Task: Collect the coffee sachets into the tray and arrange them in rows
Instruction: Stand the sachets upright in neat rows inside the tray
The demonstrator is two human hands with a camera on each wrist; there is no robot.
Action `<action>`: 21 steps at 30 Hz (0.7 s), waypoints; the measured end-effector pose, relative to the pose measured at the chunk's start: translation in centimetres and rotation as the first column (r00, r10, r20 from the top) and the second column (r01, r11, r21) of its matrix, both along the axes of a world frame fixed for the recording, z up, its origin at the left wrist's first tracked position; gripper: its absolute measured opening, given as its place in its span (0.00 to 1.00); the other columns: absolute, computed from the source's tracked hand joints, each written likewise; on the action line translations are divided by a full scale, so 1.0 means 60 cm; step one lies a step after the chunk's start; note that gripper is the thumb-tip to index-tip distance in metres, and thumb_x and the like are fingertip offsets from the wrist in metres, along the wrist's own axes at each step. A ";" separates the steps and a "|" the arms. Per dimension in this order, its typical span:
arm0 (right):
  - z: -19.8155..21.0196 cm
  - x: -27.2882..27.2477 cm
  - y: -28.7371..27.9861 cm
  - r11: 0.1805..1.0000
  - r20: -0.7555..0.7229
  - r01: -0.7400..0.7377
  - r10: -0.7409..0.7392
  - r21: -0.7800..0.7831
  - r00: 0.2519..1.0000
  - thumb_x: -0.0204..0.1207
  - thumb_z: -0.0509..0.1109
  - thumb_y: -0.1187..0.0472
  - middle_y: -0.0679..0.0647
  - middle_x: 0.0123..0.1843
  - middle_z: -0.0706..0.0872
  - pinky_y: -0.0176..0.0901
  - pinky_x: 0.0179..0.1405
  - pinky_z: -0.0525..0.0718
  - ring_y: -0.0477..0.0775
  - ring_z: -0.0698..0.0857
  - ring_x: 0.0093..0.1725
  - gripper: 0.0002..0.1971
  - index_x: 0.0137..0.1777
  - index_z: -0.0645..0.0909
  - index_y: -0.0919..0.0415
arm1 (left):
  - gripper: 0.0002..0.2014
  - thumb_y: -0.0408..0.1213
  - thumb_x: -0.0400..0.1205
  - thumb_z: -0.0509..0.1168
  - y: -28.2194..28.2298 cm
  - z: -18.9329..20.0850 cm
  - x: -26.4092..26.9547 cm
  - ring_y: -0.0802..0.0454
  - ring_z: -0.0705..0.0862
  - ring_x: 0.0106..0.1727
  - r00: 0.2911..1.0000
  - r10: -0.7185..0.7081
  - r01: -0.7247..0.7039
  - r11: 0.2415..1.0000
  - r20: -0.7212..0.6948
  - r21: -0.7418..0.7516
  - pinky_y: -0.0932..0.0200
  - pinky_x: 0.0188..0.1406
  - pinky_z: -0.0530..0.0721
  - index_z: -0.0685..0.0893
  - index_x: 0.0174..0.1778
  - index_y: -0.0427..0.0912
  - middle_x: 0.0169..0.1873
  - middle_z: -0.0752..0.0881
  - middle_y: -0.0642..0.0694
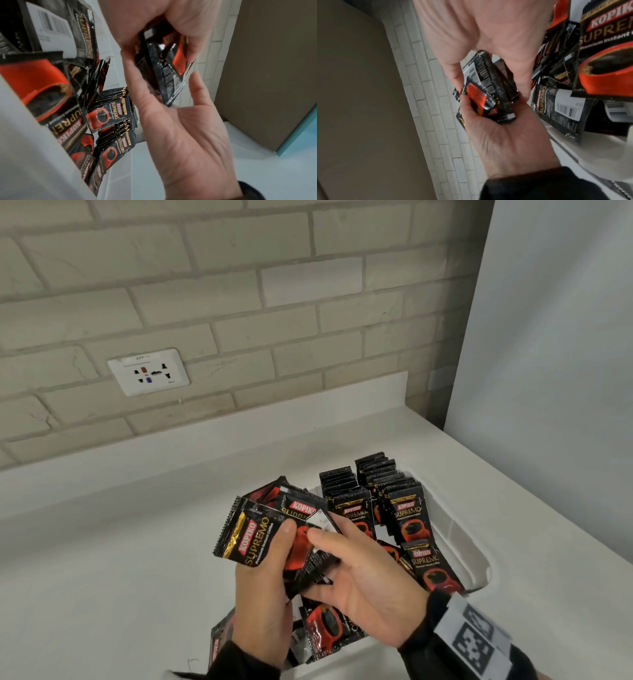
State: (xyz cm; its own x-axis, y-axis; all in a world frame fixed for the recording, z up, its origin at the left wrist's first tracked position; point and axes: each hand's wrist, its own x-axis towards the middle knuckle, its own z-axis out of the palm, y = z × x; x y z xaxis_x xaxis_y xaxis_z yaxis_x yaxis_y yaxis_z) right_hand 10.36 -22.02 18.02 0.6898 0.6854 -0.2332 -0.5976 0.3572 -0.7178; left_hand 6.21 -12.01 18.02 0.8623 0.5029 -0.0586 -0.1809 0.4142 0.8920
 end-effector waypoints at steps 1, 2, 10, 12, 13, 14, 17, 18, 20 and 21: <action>-0.002 -0.001 -0.001 0.999 0.049 -0.025 0.027 -0.031 0.998 0.69 0.74 0.58 0.56 0.63 0.85 0.63 0.65 0.78 0.56 0.83 0.64 0.28 0.70 0.72 0.51 | 0.20 0.41 0.67 0.68 0.000 0.001 -0.001 0.47 0.89 0.49 1.000 -0.012 0.012 0.999 -0.013 0.035 0.46 0.51 0.83 0.84 0.55 0.45 0.47 0.90 0.44; -0.001 -0.003 -0.003 0.996 0.110 -0.052 0.060 -0.072 0.992 0.69 0.75 0.53 0.52 0.65 0.84 0.63 0.69 0.74 0.53 0.81 0.66 0.30 0.71 0.71 0.48 | 0.20 0.40 0.66 0.68 0.001 0.001 -0.003 0.46 0.89 0.50 0.999 -0.028 0.030 0.997 -0.026 0.071 0.47 0.51 0.83 0.84 0.55 0.45 0.47 0.90 0.44; 0.004 -0.015 -0.004 0.945 0.402 -0.093 0.220 -0.313 0.889 0.62 0.64 0.25 0.42 0.81 0.60 0.56 0.80 0.59 0.44 0.60 0.80 0.43 0.78 0.57 0.35 | 0.33 0.42 0.42 0.87 0.019 -0.016 -0.018 0.41 0.90 0.46 0.979 -0.188 0.191 0.981 -0.077 0.037 0.50 0.39 0.87 0.88 0.45 0.45 0.42 0.91 0.40; 0.006 -0.012 -0.003 0.900 0.497 -0.008 0.248 -0.436 0.832 0.60 0.63 0.24 0.38 0.83 0.43 0.49 0.80 0.46 0.37 0.43 0.79 0.45 0.78 0.53 0.33 | 0.39 0.49 0.32 0.86 0.021 -0.021 -0.020 0.41 0.90 0.44 0.980 -0.187 0.188 0.982 -0.072 0.014 0.49 0.38 0.86 0.89 0.42 0.47 0.42 0.91 0.39; 0.006 -0.007 -0.007 0.869 0.541 0.062 0.248 -0.490 0.804 0.65 0.63 0.29 0.36 0.81 0.36 0.42 0.76 0.45 0.33 0.40 0.76 0.42 0.79 0.51 0.34 | 0.40 0.49 0.32 0.86 0.023 -0.024 -0.022 0.41 0.90 0.44 0.979 -0.189 0.190 0.982 -0.075 0.007 0.49 0.37 0.85 0.89 0.42 0.45 0.42 0.90 0.38; 0.009 -0.005 -0.011 0.848 0.597 0.142 0.230 -0.510 0.769 0.70 0.65 0.37 0.34 0.80 0.35 0.37 0.73 0.48 0.33 0.41 0.76 0.39 0.78 0.51 0.36 | 0.40 0.47 0.34 0.86 0.023 -0.027 -0.024 0.40 0.90 0.43 0.976 -0.201 0.202 0.979 -0.083 0.008 0.49 0.36 0.86 0.89 0.44 0.43 0.42 0.90 0.37; 0.006 -0.001 -0.021 0.813 0.752 0.325 0.194 -0.482 0.630 0.68 0.76 0.49 0.33 0.74 0.55 0.35 0.73 0.66 0.37 0.62 0.74 0.34 0.67 0.59 0.31 | 0.38 0.34 0.41 0.83 0.016 -0.034 -0.032 0.38 0.90 0.41 0.965 -0.223 0.231 0.972 -0.139 0.039 0.48 0.36 0.86 0.85 0.51 0.34 0.41 0.90 0.34; 0.002 0.000 -0.021 0.806 0.770 0.346 0.197 -0.480 0.607 0.65 0.78 0.51 0.32 0.68 0.63 0.34 0.69 0.73 0.35 0.69 0.68 0.34 0.64 0.62 0.32 | 0.37 0.34 0.41 0.81 0.012 -0.036 -0.032 0.38 0.90 0.40 0.962 -0.223 0.235 0.971 -0.160 0.055 0.49 0.33 0.87 0.85 0.50 0.34 0.39 0.90 0.35; -0.002 -0.001 -0.021 0.803 0.767 0.353 0.189 -0.480 0.613 0.64 0.80 0.56 0.33 0.59 0.76 0.28 0.58 0.78 0.32 0.77 0.58 0.30 0.61 0.69 0.37 | 0.33 0.31 0.43 0.80 0.001 -0.035 -0.032 0.41 0.90 0.38 0.958 -0.228 0.240 0.969 -0.174 0.053 0.53 0.29 0.87 0.85 0.47 0.38 0.37 0.91 0.37; -0.005 0.000 -0.021 0.813 0.757 0.350 0.162 -0.466 0.633 0.64 0.80 0.59 0.36 0.55 0.81 0.29 0.56 0.79 0.33 0.80 0.55 0.28 0.60 0.72 0.40 | 0.32 0.28 0.45 0.80 -0.002 -0.034 -0.032 0.41 0.90 0.38 0.956 -0.233 0.243 0.969 -0.180 0.035 0.52 0.29 0.87 0.84 0.48 0.40 0.38 0.91 0.38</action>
State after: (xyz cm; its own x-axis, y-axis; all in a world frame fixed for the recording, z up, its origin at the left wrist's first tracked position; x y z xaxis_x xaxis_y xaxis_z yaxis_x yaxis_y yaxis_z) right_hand 10.37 -23.27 17.72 0.8375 0.5380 0.0957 0.2421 -0.2083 -0.9476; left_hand 4.31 -12.12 15.99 0.9366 0.2914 -0.1948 0.0756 0.3746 0.9241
